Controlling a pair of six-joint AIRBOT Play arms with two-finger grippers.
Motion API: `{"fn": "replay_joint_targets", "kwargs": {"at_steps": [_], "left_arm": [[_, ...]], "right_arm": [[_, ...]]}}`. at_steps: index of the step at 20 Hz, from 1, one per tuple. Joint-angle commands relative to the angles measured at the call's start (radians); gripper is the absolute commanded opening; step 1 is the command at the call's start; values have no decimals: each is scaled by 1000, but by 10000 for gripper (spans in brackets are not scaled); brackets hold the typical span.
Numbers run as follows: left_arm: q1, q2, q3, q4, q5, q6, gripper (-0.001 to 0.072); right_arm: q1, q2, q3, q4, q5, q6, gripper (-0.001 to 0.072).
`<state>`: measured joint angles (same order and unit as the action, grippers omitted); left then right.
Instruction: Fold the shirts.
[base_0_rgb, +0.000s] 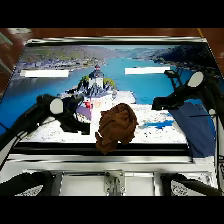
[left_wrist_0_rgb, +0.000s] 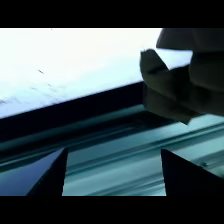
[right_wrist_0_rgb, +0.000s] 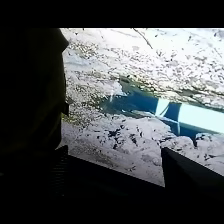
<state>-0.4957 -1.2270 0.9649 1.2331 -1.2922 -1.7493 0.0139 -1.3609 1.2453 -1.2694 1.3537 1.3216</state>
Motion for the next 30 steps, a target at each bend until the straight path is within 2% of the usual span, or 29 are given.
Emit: {"fn": "replay_joint_targets", "kwargs": {"at_steps": [1,4,7,12,13,14,15,16,18,23,24,25,26,27,30], "left_arm": [[13,121,-336,-352,292,8,647],[-26,118,-417,-464,486,9,649],[-79,68,-420,-476,607,-18,648],[-159,-25,-420,-519,658,-16,645],[-172,-38,-420,-520,659,-17,558],[-181,-45,-420,-524,660,-17,301],[-186,-47,-419,-526,662,-17,116],[-186,-47,-419,-528,663,-17,68],[-186,-45,-416,-527,663,-16,38],[-186,-33,-416,-527,640,7,36],[-185,-23,-416,-526,640,13,36],[-180,-8,-416,-518,637,14,36],[-167,11,-412,-492,622,14,35],[-145,37,-402,-444,589,13,35],[-42,193,-280,-163,436,-2,31]], "right_arm": [[0,-106,-2,111,-8,-57,695],[0,-154,-2,193,-21,-61,695],[0,-192,-2,230,-31,-67,695],[1,-245,-2,298,-41,-66,695],[1,-256,-2,305,-47,-60,695],[3,-266,-2,303,-52,-49,695],[8,-281,-2,292,-54,-40,695],[19,-298,-2,293,-54,-39,695],[59,-335,-2,294,-57,-40,695],[164,-387,-2,295,-153,-36,692],[172,-386,-2,295,-175,-36,526],[174,-386,2,295,-186,-29,102],[174,-386,12,296,-191,-14,73],[168,-379,31,296,-186,-15,76],[149,-277,115,292,-183,-75,76]]}}
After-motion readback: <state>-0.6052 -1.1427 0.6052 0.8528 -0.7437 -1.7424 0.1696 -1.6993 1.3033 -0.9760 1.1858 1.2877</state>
